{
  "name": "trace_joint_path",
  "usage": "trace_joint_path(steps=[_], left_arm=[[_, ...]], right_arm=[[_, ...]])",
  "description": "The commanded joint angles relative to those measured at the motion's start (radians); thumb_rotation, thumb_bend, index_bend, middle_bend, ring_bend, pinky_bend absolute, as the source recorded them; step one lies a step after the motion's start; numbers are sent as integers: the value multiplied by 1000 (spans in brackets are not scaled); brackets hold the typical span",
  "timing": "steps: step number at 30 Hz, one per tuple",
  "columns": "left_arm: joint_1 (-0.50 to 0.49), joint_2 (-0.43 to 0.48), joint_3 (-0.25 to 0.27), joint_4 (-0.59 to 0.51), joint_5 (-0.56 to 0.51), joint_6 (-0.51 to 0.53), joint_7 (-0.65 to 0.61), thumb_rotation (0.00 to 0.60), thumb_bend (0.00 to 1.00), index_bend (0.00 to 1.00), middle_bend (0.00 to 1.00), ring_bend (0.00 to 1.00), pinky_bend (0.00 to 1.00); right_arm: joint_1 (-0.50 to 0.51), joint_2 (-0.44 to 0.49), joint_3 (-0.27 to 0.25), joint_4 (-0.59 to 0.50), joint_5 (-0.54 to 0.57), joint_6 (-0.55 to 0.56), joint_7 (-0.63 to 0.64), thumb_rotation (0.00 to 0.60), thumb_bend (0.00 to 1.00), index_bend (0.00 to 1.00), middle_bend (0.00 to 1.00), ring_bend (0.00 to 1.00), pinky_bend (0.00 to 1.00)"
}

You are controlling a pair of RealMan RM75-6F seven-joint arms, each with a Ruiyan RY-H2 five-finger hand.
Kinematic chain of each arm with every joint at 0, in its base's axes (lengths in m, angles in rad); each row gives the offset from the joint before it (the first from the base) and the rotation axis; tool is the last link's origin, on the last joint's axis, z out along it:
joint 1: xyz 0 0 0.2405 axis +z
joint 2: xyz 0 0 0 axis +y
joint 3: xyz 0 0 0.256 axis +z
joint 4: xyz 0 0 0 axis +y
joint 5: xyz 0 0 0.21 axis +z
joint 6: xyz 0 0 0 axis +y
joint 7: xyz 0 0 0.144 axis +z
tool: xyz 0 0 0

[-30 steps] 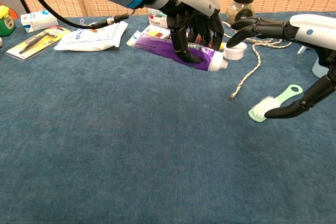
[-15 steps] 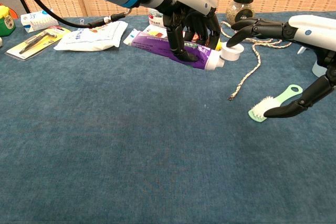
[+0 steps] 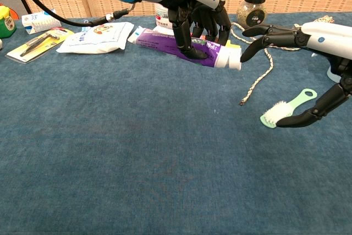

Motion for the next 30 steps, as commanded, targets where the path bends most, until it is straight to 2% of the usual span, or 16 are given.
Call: trace_joint_path(steps=[1,18,30], left_arm=[[5,2,-3,-2,5,4,-1,600,1000,624,524,486,550],[62,17,-32,-24,58,36,-23,600,1000,623,524,486,550],[160,73,-15,-75,172,95,-24,600,1000,624,525,487,550]], right_arm=[[0,-1,-1,0,-2,0,0,600,0,171,0,0,0],[6,-10,4,7,10,-5,3,600,0,169,0,0,0],[-32,35,0,38,27,42,125,600,0,89,0,0,0]])
